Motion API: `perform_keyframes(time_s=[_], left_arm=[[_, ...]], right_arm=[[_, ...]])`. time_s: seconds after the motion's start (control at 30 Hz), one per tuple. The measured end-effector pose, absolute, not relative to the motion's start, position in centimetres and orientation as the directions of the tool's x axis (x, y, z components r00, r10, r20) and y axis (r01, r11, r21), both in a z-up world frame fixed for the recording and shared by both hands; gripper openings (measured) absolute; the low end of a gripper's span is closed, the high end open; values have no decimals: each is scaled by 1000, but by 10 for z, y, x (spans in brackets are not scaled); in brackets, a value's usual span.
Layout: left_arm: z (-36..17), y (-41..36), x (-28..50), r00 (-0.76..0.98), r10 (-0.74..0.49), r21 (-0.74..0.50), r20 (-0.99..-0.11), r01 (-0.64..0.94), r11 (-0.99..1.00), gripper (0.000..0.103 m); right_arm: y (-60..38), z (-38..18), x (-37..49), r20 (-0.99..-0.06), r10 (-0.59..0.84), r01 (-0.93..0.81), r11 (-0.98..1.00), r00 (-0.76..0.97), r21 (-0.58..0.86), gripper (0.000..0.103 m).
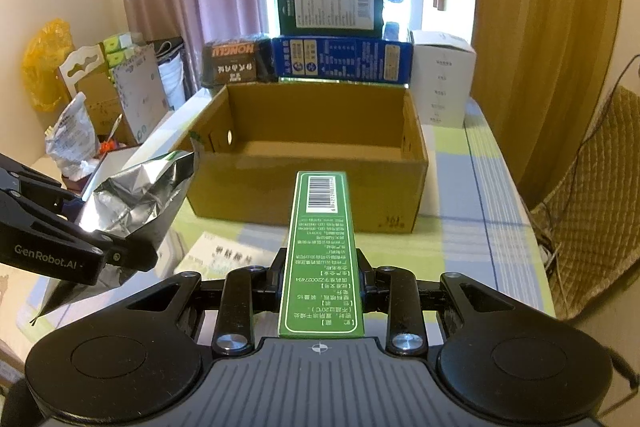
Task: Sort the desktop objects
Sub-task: 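Carry foil bag with left tool while right tool carries green box over cardboard box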
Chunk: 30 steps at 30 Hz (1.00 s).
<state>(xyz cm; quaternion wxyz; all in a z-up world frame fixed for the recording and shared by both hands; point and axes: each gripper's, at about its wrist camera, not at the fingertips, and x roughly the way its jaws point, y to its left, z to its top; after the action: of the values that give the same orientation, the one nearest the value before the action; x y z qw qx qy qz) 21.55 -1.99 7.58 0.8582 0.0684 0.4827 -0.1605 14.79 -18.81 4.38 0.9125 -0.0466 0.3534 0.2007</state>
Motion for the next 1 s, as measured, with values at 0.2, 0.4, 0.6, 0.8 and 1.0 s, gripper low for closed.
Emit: perform_keyframes(time_s=[0.2,0.4,0.6,0.8,1.0], left_arm=[[82,-14,255,497,-202,-32,-844,329,944,44],[88,-10,308,512,-193,-16,-837,329,944,44],[85,-11,359,518,-181,2,-836,333,943,44],[75,-11,397,526,-171,8,-833,321,947,44],[63,-12,424,526,-178,-8,-832,309,951,44]], right_arm=[[-179,58,189,-650,347,-407,911,676,63,28],[-169,63,246,-646,364,-411,908,671,85,28],[-157,59,297,-644,342,-412,910,685,45,28],[-150,52,334,-645,337,-422,906,686,25,28],[-146,39,361,-659,326,-425,905,678,11,28]])
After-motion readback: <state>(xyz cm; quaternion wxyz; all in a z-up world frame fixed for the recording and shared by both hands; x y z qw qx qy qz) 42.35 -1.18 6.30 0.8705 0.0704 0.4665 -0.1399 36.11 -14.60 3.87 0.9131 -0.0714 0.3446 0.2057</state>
